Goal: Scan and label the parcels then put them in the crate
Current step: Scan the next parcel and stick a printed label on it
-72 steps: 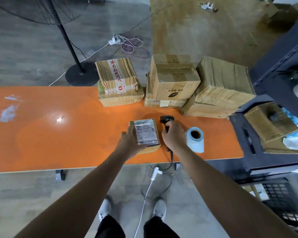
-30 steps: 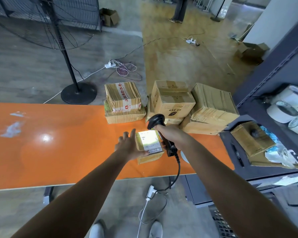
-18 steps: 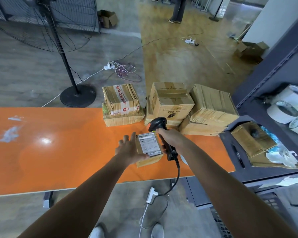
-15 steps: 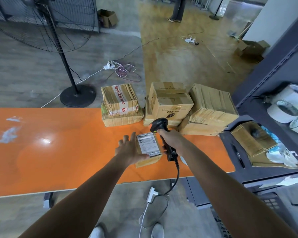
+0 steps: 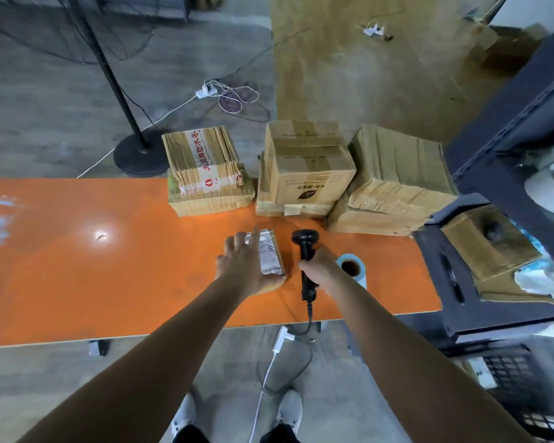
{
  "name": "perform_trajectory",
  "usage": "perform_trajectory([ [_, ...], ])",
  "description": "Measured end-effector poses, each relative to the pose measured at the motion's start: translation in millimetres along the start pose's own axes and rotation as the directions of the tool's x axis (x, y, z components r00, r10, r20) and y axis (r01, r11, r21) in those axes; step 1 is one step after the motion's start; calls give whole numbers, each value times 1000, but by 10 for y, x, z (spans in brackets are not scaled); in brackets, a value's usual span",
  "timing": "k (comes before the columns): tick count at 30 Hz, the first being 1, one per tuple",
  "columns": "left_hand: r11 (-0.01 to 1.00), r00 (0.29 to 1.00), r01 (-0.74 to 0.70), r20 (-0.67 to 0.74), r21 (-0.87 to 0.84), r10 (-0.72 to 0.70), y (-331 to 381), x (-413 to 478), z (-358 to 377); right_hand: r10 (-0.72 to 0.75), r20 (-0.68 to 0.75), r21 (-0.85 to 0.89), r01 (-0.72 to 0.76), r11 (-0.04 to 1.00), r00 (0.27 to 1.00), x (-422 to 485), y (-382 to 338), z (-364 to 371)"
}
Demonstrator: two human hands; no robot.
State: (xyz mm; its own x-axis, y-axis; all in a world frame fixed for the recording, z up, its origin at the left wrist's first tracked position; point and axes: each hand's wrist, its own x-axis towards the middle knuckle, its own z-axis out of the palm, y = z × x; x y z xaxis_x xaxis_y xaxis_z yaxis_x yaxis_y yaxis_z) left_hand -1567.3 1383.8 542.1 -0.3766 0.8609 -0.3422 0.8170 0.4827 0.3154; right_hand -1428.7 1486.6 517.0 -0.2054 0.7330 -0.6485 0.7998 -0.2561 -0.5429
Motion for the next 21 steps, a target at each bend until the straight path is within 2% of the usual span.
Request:
perform_trajectory([
  [6, 1000, 1000, 11, -5, -18, -11, 90, 3, 134, -75, 9, -160, 76, 984, 997, 141, 84, 42],
  [9, 1000, 1000, -7, -20, -7, 7, 143, 0, 139, -162, -123, -216, 133, 967, 979, 103, 118, -29],
  [11, 1000, 999, -17, -33, -10, 17, 195, 2, 134, -240, -226, -329, 158, 931, 944, 73, 175, -82],
  [13, 999, 999, -23, -29, -39, 22, 260, 2, 134, -277, -279, -463, 124, 877, 919, 62, 244, -132],
  [16, 996, 999, -30, -20, -88, 28, 368, -1, 145, -226, -299, -570, 17, 821, 927, 90, 337, -171],
  [21, 993, 999, -34, -10, -113, 34, 492, -53, 163, -164, -337, -596, -75, 799, 927, 122, 392, -197],
])
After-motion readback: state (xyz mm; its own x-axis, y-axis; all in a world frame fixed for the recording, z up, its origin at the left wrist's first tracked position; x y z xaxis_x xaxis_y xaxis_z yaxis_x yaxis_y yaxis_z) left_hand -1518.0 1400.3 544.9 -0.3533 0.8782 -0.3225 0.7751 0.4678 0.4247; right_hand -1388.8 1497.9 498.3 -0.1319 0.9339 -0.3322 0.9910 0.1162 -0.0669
